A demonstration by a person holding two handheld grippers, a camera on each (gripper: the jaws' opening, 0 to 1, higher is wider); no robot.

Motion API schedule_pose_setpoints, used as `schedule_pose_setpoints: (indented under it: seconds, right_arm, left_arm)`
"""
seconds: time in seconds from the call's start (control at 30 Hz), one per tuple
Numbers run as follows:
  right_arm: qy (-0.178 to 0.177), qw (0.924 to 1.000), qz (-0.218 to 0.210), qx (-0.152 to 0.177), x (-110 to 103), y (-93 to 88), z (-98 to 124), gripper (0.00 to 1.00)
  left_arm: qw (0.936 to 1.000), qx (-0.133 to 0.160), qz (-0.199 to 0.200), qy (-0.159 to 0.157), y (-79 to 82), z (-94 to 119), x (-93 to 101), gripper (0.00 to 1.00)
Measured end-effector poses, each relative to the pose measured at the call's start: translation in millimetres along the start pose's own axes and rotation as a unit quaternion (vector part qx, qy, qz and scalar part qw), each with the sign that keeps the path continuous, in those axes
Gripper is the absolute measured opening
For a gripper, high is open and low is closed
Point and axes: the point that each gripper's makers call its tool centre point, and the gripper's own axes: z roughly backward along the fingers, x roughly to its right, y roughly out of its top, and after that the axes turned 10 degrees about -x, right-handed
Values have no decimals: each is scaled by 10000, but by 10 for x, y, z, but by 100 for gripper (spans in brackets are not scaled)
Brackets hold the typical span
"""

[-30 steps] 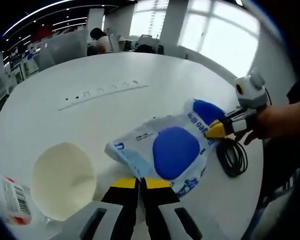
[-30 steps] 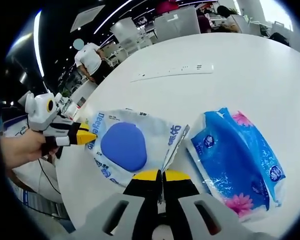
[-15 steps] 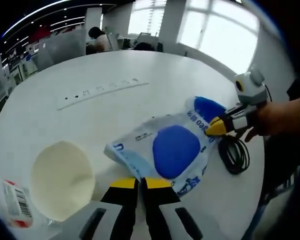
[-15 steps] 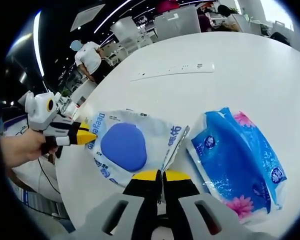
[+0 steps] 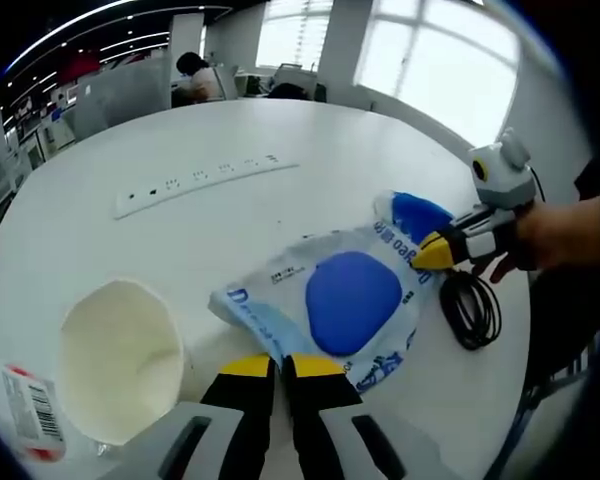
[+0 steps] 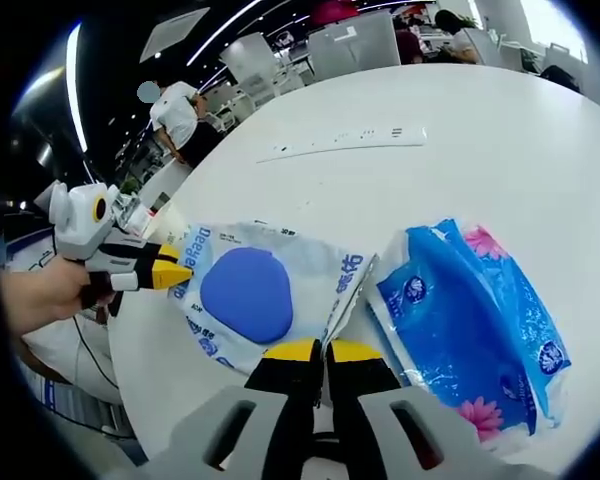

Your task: Arrange the tabletop items into an orderly group along one side of the table until the central work area is clear of visible clutter.

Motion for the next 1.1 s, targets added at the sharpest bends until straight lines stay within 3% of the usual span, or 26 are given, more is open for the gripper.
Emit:
schedule_pose_setpoints:
  seconds: [1.1]
  right_arm:
    - [-119,9999,-39,28,79,51,-57,3]
  left_arm:
    - [9999,-45,-133,82,-24,-25,9,6]
